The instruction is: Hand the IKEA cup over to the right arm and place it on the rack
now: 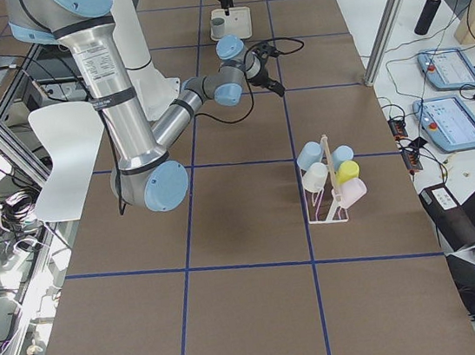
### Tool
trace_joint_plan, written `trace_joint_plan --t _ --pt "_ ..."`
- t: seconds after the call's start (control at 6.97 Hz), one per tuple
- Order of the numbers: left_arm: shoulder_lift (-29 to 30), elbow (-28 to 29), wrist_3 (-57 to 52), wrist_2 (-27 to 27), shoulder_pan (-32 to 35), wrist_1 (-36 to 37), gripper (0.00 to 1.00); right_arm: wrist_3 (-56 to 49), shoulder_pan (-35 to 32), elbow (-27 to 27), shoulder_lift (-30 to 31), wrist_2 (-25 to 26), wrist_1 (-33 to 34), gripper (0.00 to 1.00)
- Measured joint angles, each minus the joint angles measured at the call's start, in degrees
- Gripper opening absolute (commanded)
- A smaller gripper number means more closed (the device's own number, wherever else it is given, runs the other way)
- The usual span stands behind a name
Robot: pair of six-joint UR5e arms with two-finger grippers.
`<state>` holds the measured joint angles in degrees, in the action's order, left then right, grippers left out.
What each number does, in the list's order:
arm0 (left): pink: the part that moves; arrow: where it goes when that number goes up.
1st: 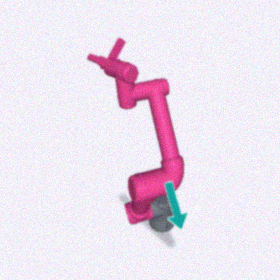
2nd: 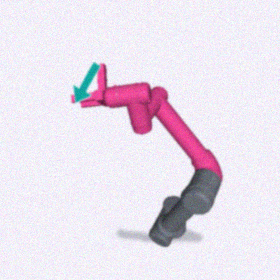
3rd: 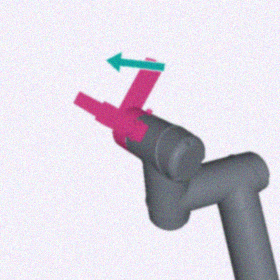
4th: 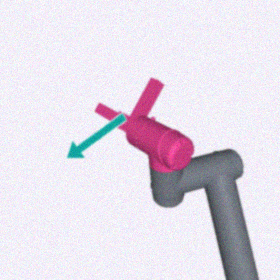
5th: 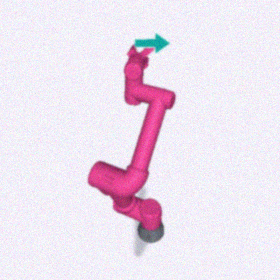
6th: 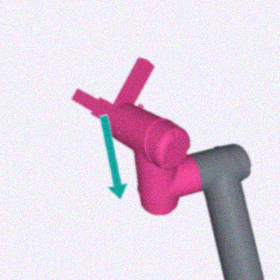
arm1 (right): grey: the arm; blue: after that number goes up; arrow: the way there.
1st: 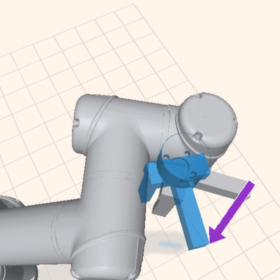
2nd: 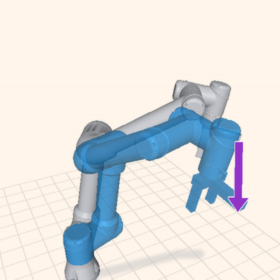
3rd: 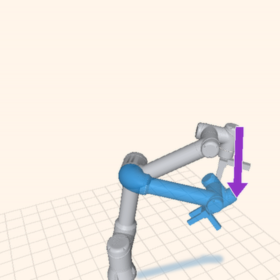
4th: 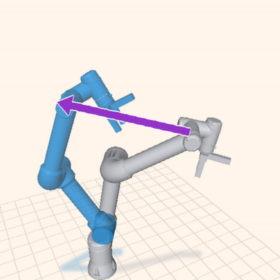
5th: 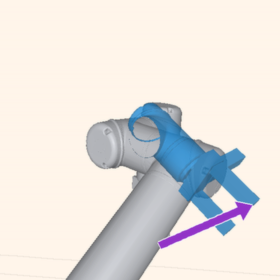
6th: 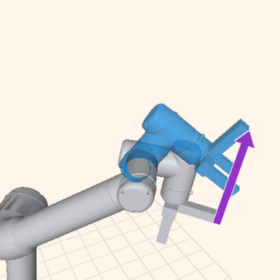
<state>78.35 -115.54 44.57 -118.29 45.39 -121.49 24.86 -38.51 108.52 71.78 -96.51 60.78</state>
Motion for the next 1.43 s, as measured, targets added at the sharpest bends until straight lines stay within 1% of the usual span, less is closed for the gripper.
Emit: trace_joint_plan --t 0.14,0.29,0.57,0.72,0.86,1.0,1.43 --pt "-0.8 0.0 0.0 0.1 -1.5 0.0 1.0 0.2 0.4 -0.1 0.0 -0.2 0.0 1.0" --pt "-1.5 0.0 0.1 0.0 -2.9 0.0 0.95 0.3 0.6 -0.1 0.0 -0.3 0.0 1.0" --pt "-2.5 0.0 0.1 -0.3 -4.5 0.0 0.39 0.4 0.7 -0.1 0.1 -0.2 0.0 1.0" --pt "-2.9 0.1 0.2 -0.5 -4.7 0.0 0.18 0.4 0.7 -0.1 0.1 -0.2 0.0 1.0" --pt "-3.0 0.1 0.6 -0.6 -4.7 -0.1 0.06 0.4 0.7 -0.1 0.2 -0.2 0.0 1.0" --pt "-2.9 0.0 2.0 -0.7 -4.9 -0.2 0.0 0.4 0.8 -0.1 0.2 -0.1 0.0 1.0" --pt "-2.5 0.1 4.6 -0.6 -5.0 -0.3 0.0 0.4 0.9 -0.2 0.2 -0.1 -0.3 1.0"
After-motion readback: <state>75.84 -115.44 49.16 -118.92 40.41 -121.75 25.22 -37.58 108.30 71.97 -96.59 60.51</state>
